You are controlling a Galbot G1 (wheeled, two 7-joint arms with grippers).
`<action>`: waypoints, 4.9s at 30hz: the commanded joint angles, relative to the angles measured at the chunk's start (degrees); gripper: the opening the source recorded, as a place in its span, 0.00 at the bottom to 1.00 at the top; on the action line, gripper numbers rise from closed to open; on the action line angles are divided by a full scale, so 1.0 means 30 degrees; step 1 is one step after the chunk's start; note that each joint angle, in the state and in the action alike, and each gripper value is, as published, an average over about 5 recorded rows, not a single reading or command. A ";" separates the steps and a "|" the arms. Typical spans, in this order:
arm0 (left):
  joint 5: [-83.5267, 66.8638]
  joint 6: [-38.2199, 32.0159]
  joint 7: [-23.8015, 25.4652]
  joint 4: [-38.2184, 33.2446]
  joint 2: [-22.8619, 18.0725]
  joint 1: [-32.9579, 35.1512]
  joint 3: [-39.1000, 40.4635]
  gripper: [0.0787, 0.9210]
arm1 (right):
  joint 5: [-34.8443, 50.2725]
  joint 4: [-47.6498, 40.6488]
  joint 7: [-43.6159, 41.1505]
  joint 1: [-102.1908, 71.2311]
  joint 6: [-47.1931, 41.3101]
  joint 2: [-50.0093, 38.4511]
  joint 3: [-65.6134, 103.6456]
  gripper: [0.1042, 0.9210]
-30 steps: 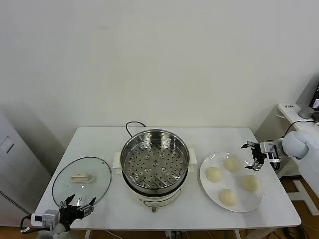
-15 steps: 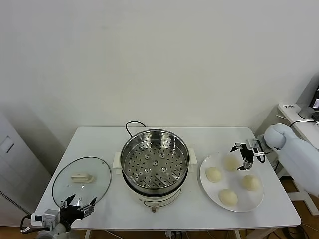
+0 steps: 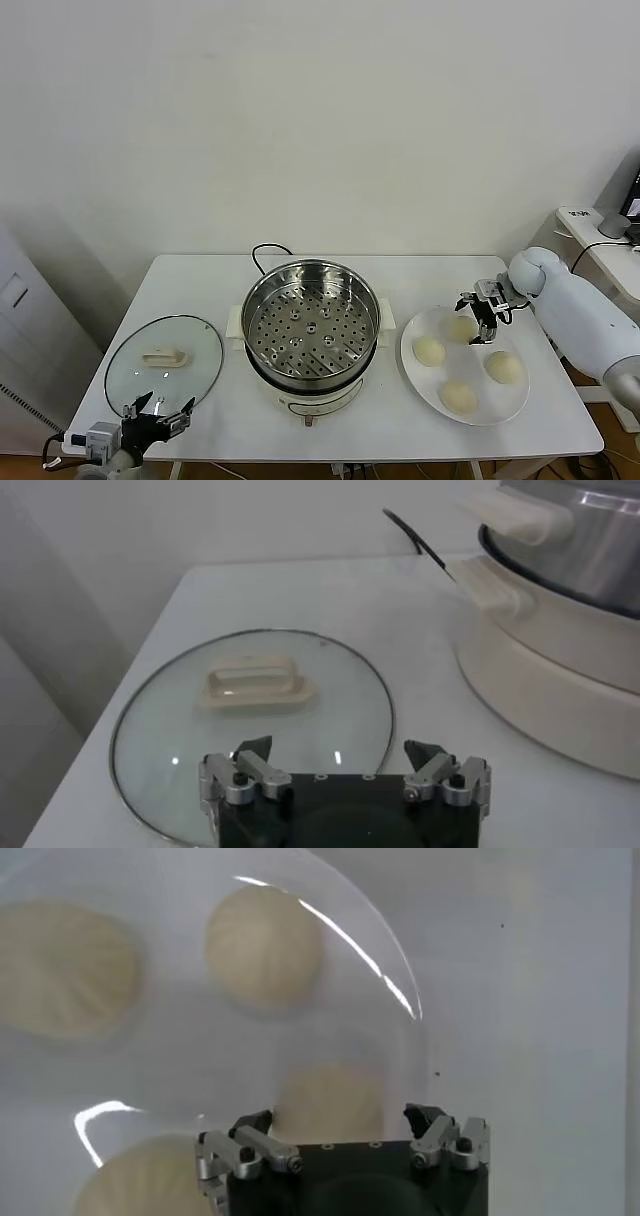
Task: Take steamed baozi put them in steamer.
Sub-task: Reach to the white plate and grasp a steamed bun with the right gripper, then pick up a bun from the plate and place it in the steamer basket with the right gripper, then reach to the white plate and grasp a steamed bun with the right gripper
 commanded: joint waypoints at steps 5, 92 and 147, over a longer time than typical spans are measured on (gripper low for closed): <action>0.0008 0.0011 -0.0001 -0.0115 -0.0029 0.0108 -0.0056 0.88 | -0.0386 -0.0478 -0.0741 0.0142 0.0005 0.0496 -0.0073 0.63; -0.0046 0.0095 -0.0104 0.0146 0.0099 0.0207 0.0166 0.88 | -0.3093 0.5091 -0.2719 0.5919 1.2466 0.8782 -0.6251 0.46; -0.0122 0.0009 -0.0105 -0.0033 -0.0087 0.0444 -0.0084 0.88 | 1.5417 0.6694 -0.2959 1.2628 -0.3620 -0.2290 -1.8691 0.88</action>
